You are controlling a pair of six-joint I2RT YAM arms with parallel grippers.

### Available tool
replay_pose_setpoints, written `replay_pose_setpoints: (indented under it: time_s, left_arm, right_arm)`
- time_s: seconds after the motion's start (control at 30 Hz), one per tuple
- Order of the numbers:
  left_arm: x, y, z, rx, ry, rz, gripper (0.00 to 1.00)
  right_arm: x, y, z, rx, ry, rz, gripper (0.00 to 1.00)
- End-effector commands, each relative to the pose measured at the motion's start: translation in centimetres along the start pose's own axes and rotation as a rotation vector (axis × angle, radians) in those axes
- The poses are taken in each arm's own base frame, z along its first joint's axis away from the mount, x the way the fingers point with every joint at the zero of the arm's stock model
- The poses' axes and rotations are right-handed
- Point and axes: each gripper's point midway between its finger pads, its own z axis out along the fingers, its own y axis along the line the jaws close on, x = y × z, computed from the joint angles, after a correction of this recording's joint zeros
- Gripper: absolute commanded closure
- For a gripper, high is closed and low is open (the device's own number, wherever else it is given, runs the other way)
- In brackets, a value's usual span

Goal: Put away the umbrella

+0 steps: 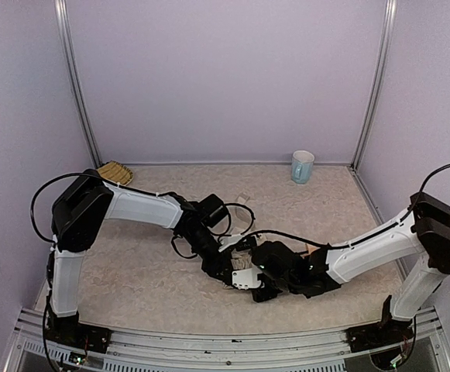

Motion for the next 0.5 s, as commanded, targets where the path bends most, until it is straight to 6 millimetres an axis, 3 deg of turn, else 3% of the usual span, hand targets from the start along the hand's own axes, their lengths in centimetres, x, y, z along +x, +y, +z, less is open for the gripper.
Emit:
replay_pose_setpoints:
  time_s: [0.0, 0.13, 0.23, 0.27, 0.3, 0.33, 0.47]
  left_arm:
    - [10.3, -0.4, 3.1, 0.046, 0.310, -0.213, 0.92]
    - [9.6, -0.6, 2.8, 0.060, 0.286, -0.182, 0.89]
    - [8.1, 0.3, 2.0, 0.010, 0.216, -0.155, 0.61]
    - [7.4, 0.8, 1.4, -0.020, 0.184, -0.154, 0.44]
    - [6.6, 1.4, 0.7, -0.056, 0.147, -0.140, 0.13]
    - [5.8, 1.9, -0.1, -0.093, 0.111, -0.124, 0.03]
    - [2.6, 4.1, -4.3, -0.292, -0.031, -0.084, 0.01]
  right_arm:
    - [1.6, -0.3, 2.2, 0.022, 0.087, -0.010, 0.13]
    - [1.6, 0.7, 2.8, -0.022, 0.091, -0.014, 0.53]
    - [1.6, 1.4, 2.8, -0.061, 0.089, -0.009, 0.66]
    - [1.6, 1.6, 2.7, -0.076, 0.086, -0.004, 0.69]
    - [1.6, 1.9, 2.6, -0.094, 0.082, -0.001, 0.71]
    - [1.5, 2.2, 2.4, -0.110, 0.078, 0.004, 0.73]
    - [1.4, 3.5, 2.0, -0.195, 0.068, 0.024, 0.77]
